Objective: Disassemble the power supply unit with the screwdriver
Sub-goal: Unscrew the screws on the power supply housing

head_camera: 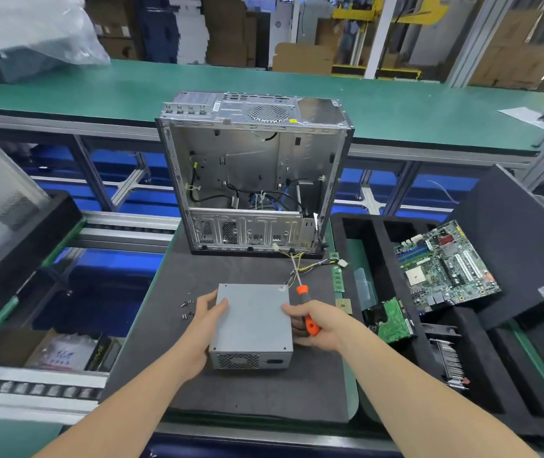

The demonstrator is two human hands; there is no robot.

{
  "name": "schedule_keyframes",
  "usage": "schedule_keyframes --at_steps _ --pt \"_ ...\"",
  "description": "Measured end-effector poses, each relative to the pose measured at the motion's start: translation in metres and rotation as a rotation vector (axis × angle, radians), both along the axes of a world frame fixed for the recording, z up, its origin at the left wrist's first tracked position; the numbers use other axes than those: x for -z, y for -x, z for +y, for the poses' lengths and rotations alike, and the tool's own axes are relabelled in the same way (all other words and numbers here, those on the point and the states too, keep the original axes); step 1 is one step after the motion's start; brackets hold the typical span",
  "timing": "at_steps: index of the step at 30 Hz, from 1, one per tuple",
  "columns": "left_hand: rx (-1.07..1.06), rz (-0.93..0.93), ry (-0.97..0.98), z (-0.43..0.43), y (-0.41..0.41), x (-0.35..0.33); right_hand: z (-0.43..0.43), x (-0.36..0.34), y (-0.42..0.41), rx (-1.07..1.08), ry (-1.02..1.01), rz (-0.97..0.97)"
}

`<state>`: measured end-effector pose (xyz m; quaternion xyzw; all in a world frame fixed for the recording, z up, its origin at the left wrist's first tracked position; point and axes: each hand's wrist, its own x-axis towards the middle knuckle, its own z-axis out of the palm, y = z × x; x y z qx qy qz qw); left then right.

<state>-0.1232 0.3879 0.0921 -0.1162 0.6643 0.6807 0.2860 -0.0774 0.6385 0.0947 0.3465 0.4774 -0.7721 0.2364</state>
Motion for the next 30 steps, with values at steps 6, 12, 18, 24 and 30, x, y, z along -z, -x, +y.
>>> schedule_keyframes --at_steps 6,12,18,24,30 --pt "-0.043 0.006 0.003 0.008 -0.003 0.001 0.002 -0.002 0.003 -0.031 -0.022 -0.051" --pt "-0.001 0.043 0.093 0.009 0.000 -0.005 0.003 -0.013 0.018 0.005 -0.123 0.063" --pt "0.398 0.759 0.802 0.030 0.013 -0.023 0.009 -0.002 0.012 -0.210 -0.809 0.102" --pt "1.207 0.950 1.106 0.082 0.021 -0.056 0.012 0.016 -0.008 -0.246 -1.113 0.164" --pt "1.383 1.023 1.244 0.101 0.020 -0.065 0.018 0.016 -0.019 -0.269 -0.902 0.138"
